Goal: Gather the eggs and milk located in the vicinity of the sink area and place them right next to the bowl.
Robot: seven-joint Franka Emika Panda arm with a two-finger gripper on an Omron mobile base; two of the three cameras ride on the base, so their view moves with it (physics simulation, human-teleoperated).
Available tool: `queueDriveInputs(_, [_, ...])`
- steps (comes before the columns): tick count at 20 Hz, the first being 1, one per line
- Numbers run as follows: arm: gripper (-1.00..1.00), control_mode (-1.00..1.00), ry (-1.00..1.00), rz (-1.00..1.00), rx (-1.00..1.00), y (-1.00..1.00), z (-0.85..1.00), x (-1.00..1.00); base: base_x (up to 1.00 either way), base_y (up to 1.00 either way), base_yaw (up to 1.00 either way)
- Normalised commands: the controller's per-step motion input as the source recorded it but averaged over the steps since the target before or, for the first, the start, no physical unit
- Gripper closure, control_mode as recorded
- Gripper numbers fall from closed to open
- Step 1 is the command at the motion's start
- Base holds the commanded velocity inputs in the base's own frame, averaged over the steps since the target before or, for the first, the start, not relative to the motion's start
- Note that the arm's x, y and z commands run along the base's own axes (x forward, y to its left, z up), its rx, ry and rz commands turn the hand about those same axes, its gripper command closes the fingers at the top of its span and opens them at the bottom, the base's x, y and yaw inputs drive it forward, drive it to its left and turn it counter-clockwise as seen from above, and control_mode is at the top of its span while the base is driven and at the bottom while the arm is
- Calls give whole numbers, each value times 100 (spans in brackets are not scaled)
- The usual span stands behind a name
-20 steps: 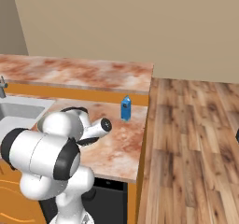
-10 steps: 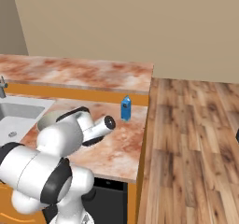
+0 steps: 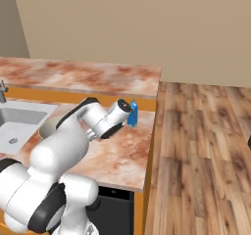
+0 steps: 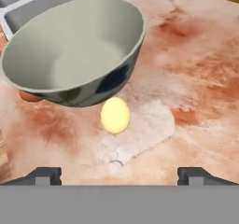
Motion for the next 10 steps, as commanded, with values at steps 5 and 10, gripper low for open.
queueDriveInputs(5, [-100,-100,39,-17,-3,-51,81,43,0,0,0])
queueDriveInputs(10, [-100,-100,40,-25,-20,-36,53,75,0,0,0])
